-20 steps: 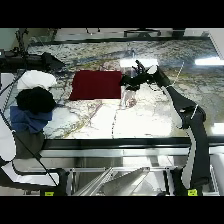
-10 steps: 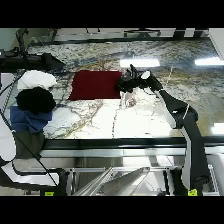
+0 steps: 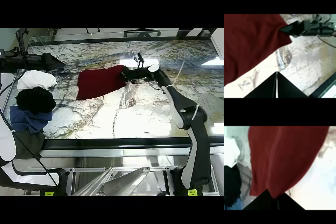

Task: Fold the shirts.

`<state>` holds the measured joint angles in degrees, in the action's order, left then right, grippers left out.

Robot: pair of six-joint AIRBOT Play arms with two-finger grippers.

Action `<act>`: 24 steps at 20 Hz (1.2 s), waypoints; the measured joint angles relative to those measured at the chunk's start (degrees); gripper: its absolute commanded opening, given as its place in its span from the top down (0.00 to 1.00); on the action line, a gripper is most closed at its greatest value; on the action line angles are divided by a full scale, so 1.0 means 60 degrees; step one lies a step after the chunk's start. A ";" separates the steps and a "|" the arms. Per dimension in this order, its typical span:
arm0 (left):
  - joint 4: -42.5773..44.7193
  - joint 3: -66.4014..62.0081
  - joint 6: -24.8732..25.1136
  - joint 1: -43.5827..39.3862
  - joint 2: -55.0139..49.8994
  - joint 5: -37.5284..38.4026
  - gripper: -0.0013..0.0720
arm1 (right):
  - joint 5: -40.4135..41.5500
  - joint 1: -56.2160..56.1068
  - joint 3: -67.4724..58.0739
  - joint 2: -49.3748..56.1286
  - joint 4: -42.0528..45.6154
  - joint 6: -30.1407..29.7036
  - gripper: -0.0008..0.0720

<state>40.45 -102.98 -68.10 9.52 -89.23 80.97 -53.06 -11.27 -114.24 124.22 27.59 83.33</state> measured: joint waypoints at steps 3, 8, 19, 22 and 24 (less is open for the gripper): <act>0.0000 0.0000 0.0000 0.0000 0.0000 0.0004 0.96 | -0.0601 0.0812 0.0000 -0.0878 0.1071 0.0539 0.97; 0.0000 0.0000 0.0000 0.0000 0.0000 0.0004 0.96 | -0.1796 0.2794 0.0011 -0.2324 0.3493 0.1552 0.97; -0.0004 0.0000 -0.0029 0.0000 0.0000 -0.0069 0.96 | -0.0477 0.8309 0.5883 -0.6324 0.7654 0.4127 0.97; -0.0007 0.0000 -0.0025 0.0000 0.0000 -0.0219 0.96 | 0.1676 0.9209 0.9184 -0.7726 0.7639 0.4692 0.96; -0.0007 0.0000 -0.0025 -0.0015 0.0000 -0.0335 0.96 | 0.2980 0.9479 1.0907 -0.8357 0.7388 0.4885 0.96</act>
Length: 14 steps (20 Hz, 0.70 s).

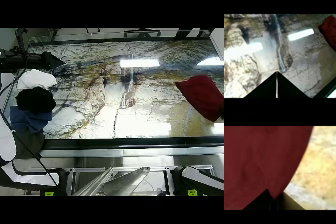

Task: Fold the shirts.

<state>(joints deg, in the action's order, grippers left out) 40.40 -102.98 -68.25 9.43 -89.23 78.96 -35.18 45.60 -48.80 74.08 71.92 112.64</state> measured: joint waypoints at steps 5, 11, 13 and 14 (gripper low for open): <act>0.0004 0.0000 0.0025 -0.0244 0.0000 -0.0127 0.96 | 0.1137 0.0211 0.1883 -0.0612 -0.0353 0.0164 0.96; 0.0004 0.0000 0.0022 -0.0736 0.0000 -0.0157 0.96 | 0.0397 0.0346 0.2178 -0.1286 -0.0386 -0.0437 0.17; 0.0007 0.0000 0.0025 -0.0805 0.0000 -0.0157 0.96 | -0.0393 0.0557 0.2062 -0.1639 -0.0055 -0.1016 0.16; 0.0007 0.0000 0.0022 -0.0812 0.0000 -0.0153 0.97 | -0.0823 0.0710 0.1949 -0.1869 0.0186 -0.1224 0.17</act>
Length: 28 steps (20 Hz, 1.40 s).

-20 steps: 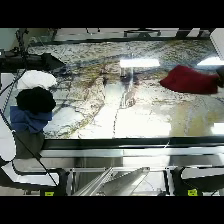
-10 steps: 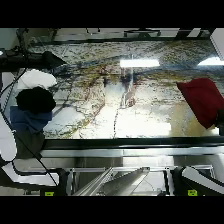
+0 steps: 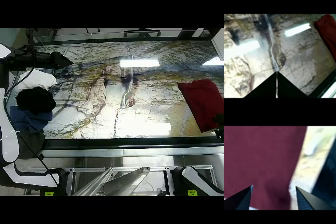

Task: Fold the shirts.

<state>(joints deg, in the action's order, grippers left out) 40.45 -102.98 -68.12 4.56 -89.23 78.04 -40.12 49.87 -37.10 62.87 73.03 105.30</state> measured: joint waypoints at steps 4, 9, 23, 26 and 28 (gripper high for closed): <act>0.0004 0.0000 -0.0047 0.0211 0.0044 0.0200 0.98 | -0.1526 0.0433 -0.0769 -0.1129 0.0565 -0.0528 0.96; 0.0073 0.0557 -0.0397 0.0590 0.0769 0.0936 0.99 | -0.2703 -0.0812 -0.1555 -0.2368 -0.1180 -0.2044 0.96; 0.0084 0.8801 -0.0546 -0.0215 0.5992 -0.0058 0.99 | -0.3559 -0.8000 -0.0452 -0.2860 -0.2339 -0.2306 0.96; 0.0076 0.9118 -0.0546 -0.0244 0.6207 -0.0189 0.99 | -0.3559 -0.8193 -0.0419 -0.2860 -0.2357 -0.2269 0.96; 0.0076 0.9209 -0.0550 -0.0251 0.6269 -0.0262 0.99 | -0.3559 -0.8247 -0.0415 -0.2860 -0.2361 -0.2269 0.96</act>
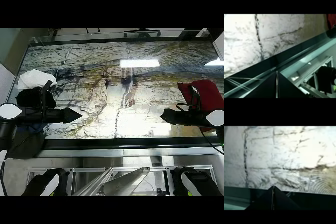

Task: Fold the shirts.

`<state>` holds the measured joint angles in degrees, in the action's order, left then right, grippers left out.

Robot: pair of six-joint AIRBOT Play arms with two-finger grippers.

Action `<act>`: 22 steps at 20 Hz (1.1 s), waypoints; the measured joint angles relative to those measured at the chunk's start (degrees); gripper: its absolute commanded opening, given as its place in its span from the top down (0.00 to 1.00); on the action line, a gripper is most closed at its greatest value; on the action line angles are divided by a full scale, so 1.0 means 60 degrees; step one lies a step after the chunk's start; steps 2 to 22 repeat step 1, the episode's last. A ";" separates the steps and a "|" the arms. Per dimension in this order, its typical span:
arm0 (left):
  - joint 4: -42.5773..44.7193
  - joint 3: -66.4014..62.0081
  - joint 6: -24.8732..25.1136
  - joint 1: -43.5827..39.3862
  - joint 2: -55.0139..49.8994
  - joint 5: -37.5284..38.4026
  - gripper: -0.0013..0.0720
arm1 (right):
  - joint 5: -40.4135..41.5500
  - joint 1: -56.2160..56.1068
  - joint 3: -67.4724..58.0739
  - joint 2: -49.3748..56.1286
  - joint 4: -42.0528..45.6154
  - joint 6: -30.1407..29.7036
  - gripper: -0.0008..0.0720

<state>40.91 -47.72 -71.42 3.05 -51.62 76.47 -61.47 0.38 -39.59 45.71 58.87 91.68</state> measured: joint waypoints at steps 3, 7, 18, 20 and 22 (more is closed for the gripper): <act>0.0000 0.0029 0.0000 0.0000 0.0018 -0.0004 0.99 | 0.0000 -0.0015 0.0004 0.0000 0.0000 0.0000 0.96; 0.0000 0.0029 0.0000 0.0000 0.0018 -0.0004 0.99 | 0.0000 -0.0015 0.0004 0.0000 0.0000 0.0000 0.96; 0.0000 0.0029 0.0000 0.0000 0.0018 -0.0004 0.99 | 0.0000 -0.0015 0.0004 0.0000 0.0000 0.0000 0.96; 0.0000 0.0029 0.0000 0.0000 0.0018 -0.0004 0.99 | 0.0000 -0.0015 0.0004 0.0000 0.0000 0.0000 0.96; 0.0000 0.0029 0.0000 0.0000 0.0018 -0.0004 0.99 | 0.0000 -0.0015 0.0004 0.0000 0.0000 0.0000 0.96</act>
